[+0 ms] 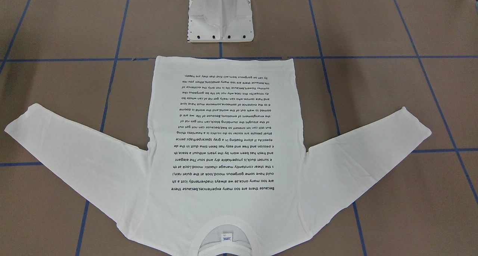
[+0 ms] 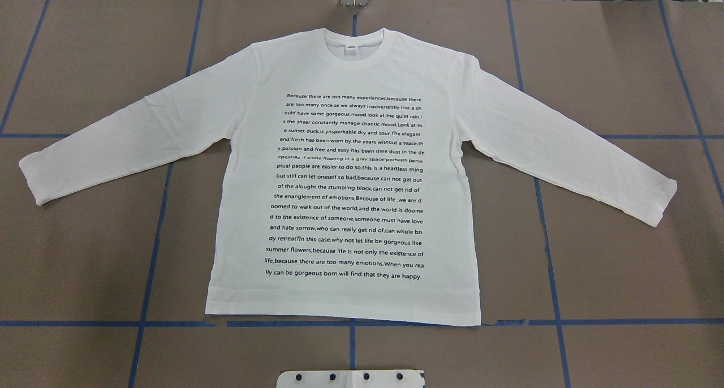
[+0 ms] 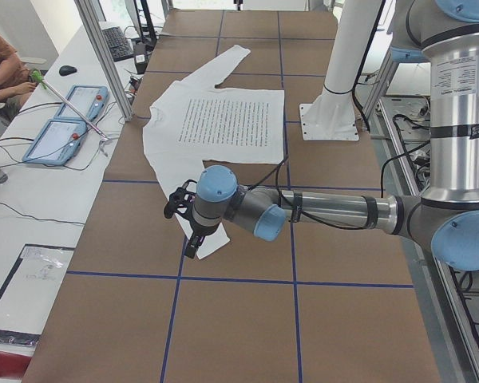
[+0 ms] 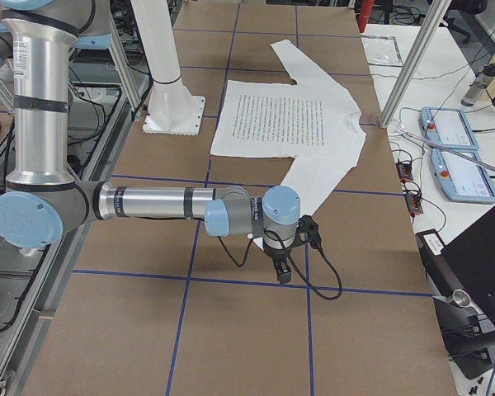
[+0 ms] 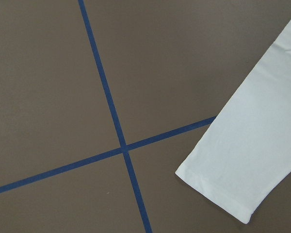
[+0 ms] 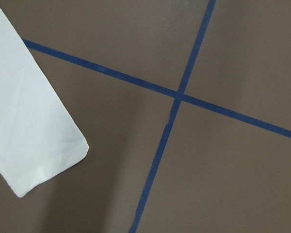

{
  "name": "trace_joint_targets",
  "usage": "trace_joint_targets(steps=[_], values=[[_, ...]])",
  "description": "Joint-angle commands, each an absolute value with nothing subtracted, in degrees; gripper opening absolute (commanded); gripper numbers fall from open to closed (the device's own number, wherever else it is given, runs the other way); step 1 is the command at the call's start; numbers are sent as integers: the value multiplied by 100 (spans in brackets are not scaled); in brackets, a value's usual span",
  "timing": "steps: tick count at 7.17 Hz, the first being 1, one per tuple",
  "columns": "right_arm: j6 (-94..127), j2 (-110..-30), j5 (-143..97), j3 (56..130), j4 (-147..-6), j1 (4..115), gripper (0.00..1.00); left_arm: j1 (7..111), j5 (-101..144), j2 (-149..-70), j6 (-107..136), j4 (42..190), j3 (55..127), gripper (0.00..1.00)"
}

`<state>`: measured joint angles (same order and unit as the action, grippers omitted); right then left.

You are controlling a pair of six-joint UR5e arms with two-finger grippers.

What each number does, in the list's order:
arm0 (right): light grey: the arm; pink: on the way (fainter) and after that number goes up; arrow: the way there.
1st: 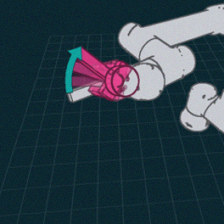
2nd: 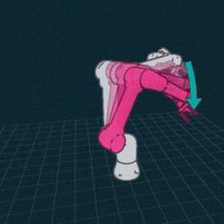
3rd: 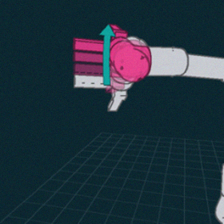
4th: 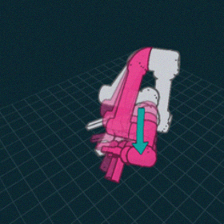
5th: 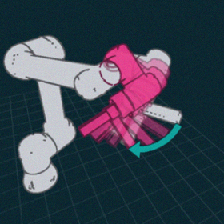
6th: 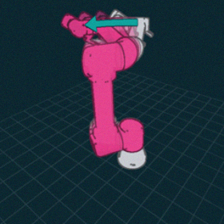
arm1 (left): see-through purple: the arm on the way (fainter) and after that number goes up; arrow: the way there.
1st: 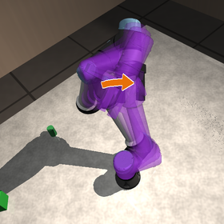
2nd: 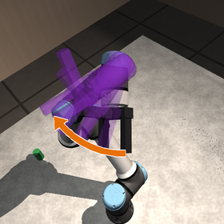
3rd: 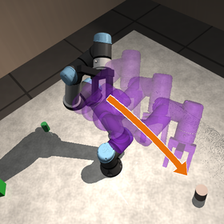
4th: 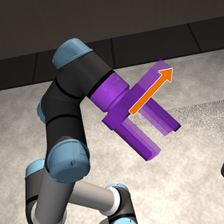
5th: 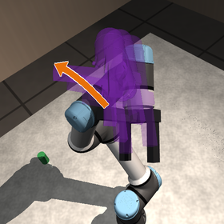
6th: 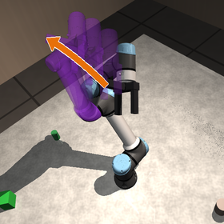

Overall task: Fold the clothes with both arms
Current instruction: 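Move the right gripper to the cuff of the sleeve nearest it and grasp it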

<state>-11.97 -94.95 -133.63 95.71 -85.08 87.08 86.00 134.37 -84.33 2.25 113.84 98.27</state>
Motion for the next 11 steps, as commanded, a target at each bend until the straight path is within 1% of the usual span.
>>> trace_joint_targets(steps=[1, 2, 3, 4, 5, 6, 7, 9, 10, 11], values=[[-768, -9423, -13412, 9475, -8508, 8431, 100, 8587, 13430, -8464, 237, 11591, 9721, 100], [10, -9204, -13403, 9396, -8430, 8098, 100, 8596, 13438, -8446, 202, 11654, 9703, 100], [931, -9185, -13369, 9317, -7907, 7729, 99, 8587, 13447, -8446, 228, 11654, 9712, 100], [1393, -9185, -13368, 8881, -7118, 7491, 99, 8587, 13447, -8455, 237, 11654, 9703, 100], [1772, -9115, -13386, 8268, -6319, 7340, 98, 8587, 13465, -8464, 237, 11654, 9721, 100], [2515, -9045, -13403, 7992, -5719, 7095, 93, 8587, 13465, -8464, 237, 11654, 9738, 100], [3149, -8992, -13412, 7963, -5435, 6840, 92, 8587, 13474, -8490, 263, 11628, 9756, 100], [3454, -8991, -13377, 7850, -5186, 6610, 92, 8587, 13465, -8508, 264, 11628, 9756, 100], [3463, -8991, -13368, 7805, -5177, 6557, 91, 8587, 13465, -8508, 255, 11637, 9773, 100], [3463, -9009, -13377, 7796, -5185, 6557, 87, 8587, 13465, -8517, 255, 11637, 9773, 100]])
